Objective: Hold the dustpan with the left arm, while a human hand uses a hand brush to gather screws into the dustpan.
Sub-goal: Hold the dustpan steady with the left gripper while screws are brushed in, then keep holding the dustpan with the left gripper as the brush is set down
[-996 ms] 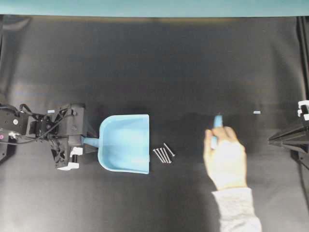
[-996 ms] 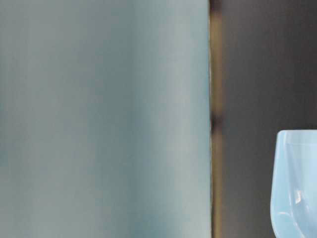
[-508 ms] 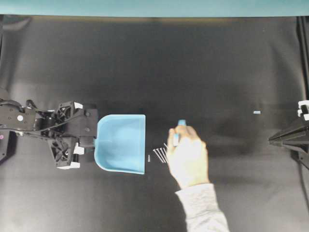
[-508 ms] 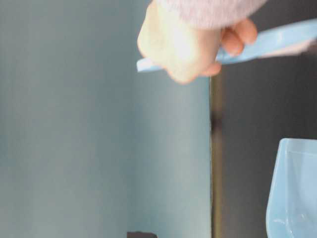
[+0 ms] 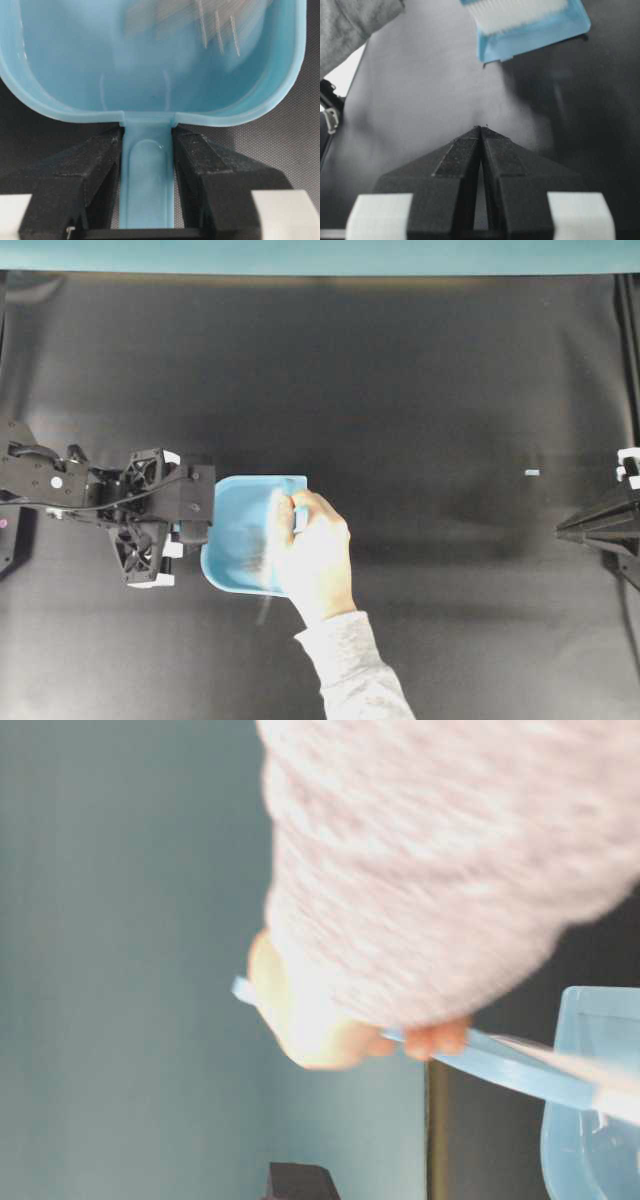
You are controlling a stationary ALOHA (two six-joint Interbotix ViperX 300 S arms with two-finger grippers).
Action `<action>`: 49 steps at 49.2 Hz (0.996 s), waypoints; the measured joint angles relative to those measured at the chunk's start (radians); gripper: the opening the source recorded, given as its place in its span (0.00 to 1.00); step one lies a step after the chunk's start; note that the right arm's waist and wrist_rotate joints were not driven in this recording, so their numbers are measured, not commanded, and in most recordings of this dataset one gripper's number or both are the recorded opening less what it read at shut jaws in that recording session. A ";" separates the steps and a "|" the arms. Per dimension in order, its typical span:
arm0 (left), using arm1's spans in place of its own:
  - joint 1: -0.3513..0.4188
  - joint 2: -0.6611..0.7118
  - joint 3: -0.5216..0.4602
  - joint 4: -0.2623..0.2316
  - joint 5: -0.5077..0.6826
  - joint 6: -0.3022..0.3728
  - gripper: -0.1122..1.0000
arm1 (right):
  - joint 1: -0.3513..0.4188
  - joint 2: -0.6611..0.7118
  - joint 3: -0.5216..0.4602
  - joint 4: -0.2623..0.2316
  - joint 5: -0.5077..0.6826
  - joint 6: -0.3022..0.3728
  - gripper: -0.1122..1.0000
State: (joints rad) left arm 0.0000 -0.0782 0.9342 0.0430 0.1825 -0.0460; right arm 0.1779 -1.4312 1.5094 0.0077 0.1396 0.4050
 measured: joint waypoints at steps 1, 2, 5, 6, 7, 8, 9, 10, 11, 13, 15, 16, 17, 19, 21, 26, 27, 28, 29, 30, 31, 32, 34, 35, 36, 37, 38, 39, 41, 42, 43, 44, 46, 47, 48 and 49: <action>0.000 0.000 0.000 0.000 -0.003 0.000 0.38 | 0.000 0.000 0.000 0.000 0.000 -0.002 0.10; 0.000 0.002 0.002 0.000 -0.009 -0.002 0.38 | 0.000 0.000 0.000 0.000 0.000 -0.002 0.10; 0.002 0.003 0.008 0.000 -0.032 -0.005 0.38 | 0.000 0.000 0.000 0.000 0.000 -0.002 0.10; 0.002 0.003 0.012 -0.002 -0.041 -0.005 0.38 | 0.000 0.000 0.000 0.000 0.000 -0.002 0.10; 0.003 0.005 0.018 0.000 -0.057 -0.006 0.38 | 0.000 0.000 0.000 -0.002 -0.002 0.000 0.10; 0.003 0.003 0.025 -0.002 -0.075 -0.008 0.38 | 0.000 -0.002 0.000 0.000 0.000 -0.002 0.10; 0.005 0.003 0.032 0.000 -0.095 -0.009 0.38 | 0.000 0.000 -0.002 0.000 -0.002 -0.002 0.10; 0.006 0.003 0.040 -0.002 -0.112 -0.009 0.38 | 0.000 0.000 0.000 0.000 -0.002 0.000 0.10; 0.006 0.002 0.048 0.000 -0.132 -0.009 0.38 | 0.000 0.000 0.000 0.000 -0.002 -0.002 0.10; 0.009 0.002 0.069 0.000 -0.186 -0.012 0.38 | 0.000 0.000 0.000 0.000 0.000 -0.002 0.10; 0.012 0.000 0.089 0.000 -0.242 -0.014 0.38 | 0.000 0.000 0.000 0.000 0.000 -0.002 0.10; 0.014 -0.002 0.103 0.000 -0.276 -0.015 0.38 | 0.000 -0.002 0.000 0.000 0.000 -0.002 0.10; 0.018 -0.006 0.120 0.000 -0.324 -0.017 0.38 | 0.000 -0.002 0.000 0.000 -0.002 -0.002 0.10; 0.028 -0.015 0.147 0.000 -0.400 -0.020 0.38 | 0.000 -0.002 0.000 0.000 0.000 0.000 0.10; 0.037 -0.023 0.173 0.000 -0.480 -0.020 0.38 | 0.000 -0.002 0.000 0.000 0.000 0.000 0.10; 0.058 -0.028 0.235 -0.002 -0.661 -0.023 0.38 | 0.000 -0.002 -0.002 0.000 0.000 0.000 0.10; 0.060 -0.028 0.242 0.000 -0.690 -0.021 0.38 | 0.000 -0.002 0.000 0.000 0.000 0.000 0.10; 0.061 -0.026 0.249 0.000 -0.715 -0.023 0.38 | 0.000 -0.002 0.000 0.000 0.000 -0.002 0.10; 0.061 -0.026 0.252 0.000 -0.735 -0.023 0.38 | 0.000 -0.002 0.000 0.000 -0.002 0.000 0.10; 0.061 -0.026 0.255 0.000 -0.749 -0.023 0.38 | 0.000 -0.002 0.000 0.000 -0.002 -0.002 0.10; 0.060 -0.026 0.255 0.000 -0.759 -0.023 0.38 | 0.000 -0.002 0.000 0.000 -0.002 -0.002 0.10; 0.060 -0.025 0.255 0.000 -0.769 -0.023 0.38 | 0.000 -0.002 0.000 0.000 0.000 -0.002 0.10; 0.060 -0.023 0.256 0.000 -0.778 -0.023 0.38 | 0.000 -0.002 0.000 0.000 0.000 0.000 0.10; 0.060 -0.023 0.256 -0.002 -0.781 -0.023 0.38 | 0.000 -0.002 0.000 -0.002 0.000 0.000 0.10; 0.060 -0.023 0.256 -0.002 -0.785 -0.021 0.38 | 0.000 -0.002 0.000 0.000 -0.002 -0.002 0.10; 0.060 -0.023 0.256 0.000 -0.788 -0.020 0.38 | 0.000 -0.002 -0.002 0.000 -0.002 -0.002 0.10; 0.060 -0.023 0.256 -0.002 -0.790 -0.020 0.38 | 0.000 -0.002 0.000 0.000 0.000 0.000 0.10; 0.060 -0.023 0.256 0.000 -0.795 -0.018 0.38 | 0.000 -0.002 0.000 0.000 -0.002 -0.002 0.10; 0.060 -0.023 0.258 0.000 -0.802 -0.017 0.38 | 0.000 -0.002 0.000 0.000 0.000 0.000 0.10; 0.060 -0.023 0.258 0.000 -0.807 -0.017 0.38 | 0.000 -0.002 0.000 0.000 0.000 -0.002 0.10; 0.060 -0.023 0.259 0.000 -0.811 -0.015 0.38 | 0.000 -0.002 0.000 0.000 0.000 0.000 0.10; 0.060 -0.025 0.261 -0.002 -0.816 -0.015 0.38 | 0.000 -0.002 0.000 0.000 0.000 -0.002 0.10; 0.060 -0.025 0.264 0.000 -0.828 -0.012 0.38 | 0.000 -0.003 0.000 0.000 0.000 0.000 0.10; 0.060 -0.025 0.265 0.000 -0.834 -0.012 0.38 | 0.000 -0.002 0.000 0.000 -0.002 -0.002 0.10; 0.060 -0.025 0.267 0.000 -0.841 -0.012 0.38 | 0.000 -0.002 0.000 0.000 0.000 0.000 0.10; 0.060 -0.025 0.270 0.000 -0.845 -0.011 0.38 | 0.000 -0.002 0.000 0.000 -0.002 0.000 0.10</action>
State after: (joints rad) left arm 0.0598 -0.1028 1.2042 0.0430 -0.6627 -0.0568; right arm 0.1779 -1.4327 1.5094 0.0077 0.1381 0.4050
